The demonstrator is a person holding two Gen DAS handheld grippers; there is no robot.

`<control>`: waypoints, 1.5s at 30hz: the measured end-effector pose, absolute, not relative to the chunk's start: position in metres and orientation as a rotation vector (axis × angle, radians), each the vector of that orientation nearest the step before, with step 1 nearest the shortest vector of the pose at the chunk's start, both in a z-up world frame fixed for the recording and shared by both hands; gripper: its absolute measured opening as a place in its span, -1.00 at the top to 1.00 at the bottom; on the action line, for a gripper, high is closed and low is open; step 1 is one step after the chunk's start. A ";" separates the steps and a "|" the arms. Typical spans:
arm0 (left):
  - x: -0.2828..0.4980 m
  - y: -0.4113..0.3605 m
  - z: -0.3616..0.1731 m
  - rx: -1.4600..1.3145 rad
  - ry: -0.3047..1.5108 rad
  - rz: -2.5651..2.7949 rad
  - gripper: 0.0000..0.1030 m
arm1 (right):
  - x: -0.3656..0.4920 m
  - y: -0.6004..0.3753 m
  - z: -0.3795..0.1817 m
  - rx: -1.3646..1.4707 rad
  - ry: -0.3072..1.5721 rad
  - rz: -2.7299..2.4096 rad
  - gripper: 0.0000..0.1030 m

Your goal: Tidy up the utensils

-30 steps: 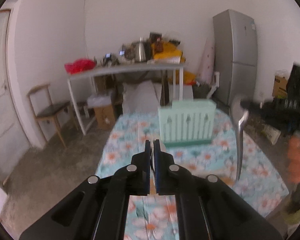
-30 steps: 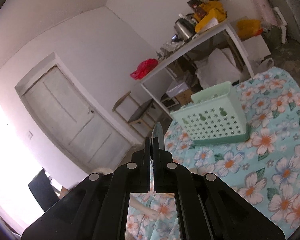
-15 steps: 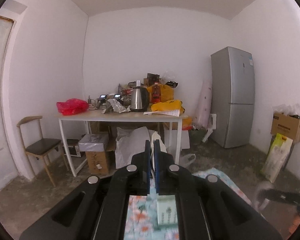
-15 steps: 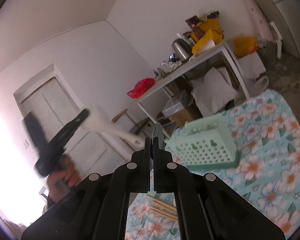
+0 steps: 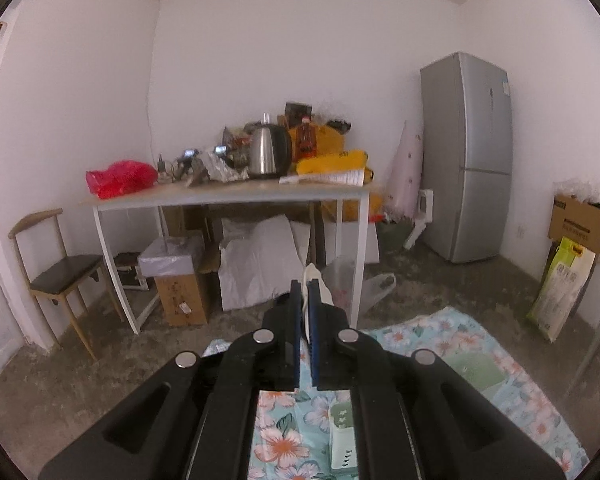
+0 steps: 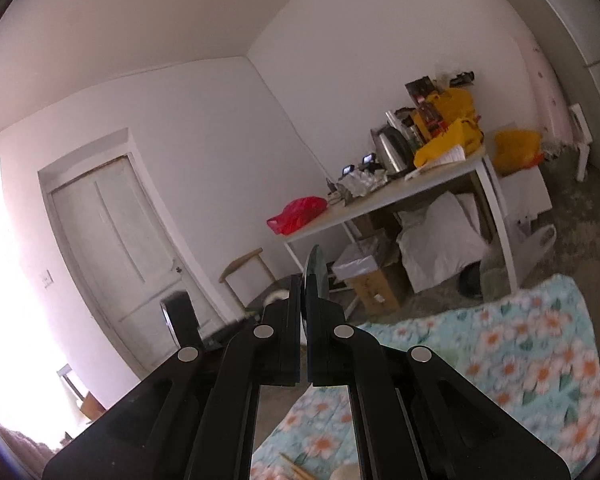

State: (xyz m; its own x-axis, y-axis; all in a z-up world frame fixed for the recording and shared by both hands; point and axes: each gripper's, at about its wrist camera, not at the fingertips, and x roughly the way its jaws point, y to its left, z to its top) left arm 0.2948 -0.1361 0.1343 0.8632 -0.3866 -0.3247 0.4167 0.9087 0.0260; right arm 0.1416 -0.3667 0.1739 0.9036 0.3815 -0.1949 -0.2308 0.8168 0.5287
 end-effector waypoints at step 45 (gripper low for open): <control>0.176 -0.032 0.011 -0.045 0.608 -0.400 0.05 | 0.123 -0.377 0.072 0.472 0.485 0.096 0.64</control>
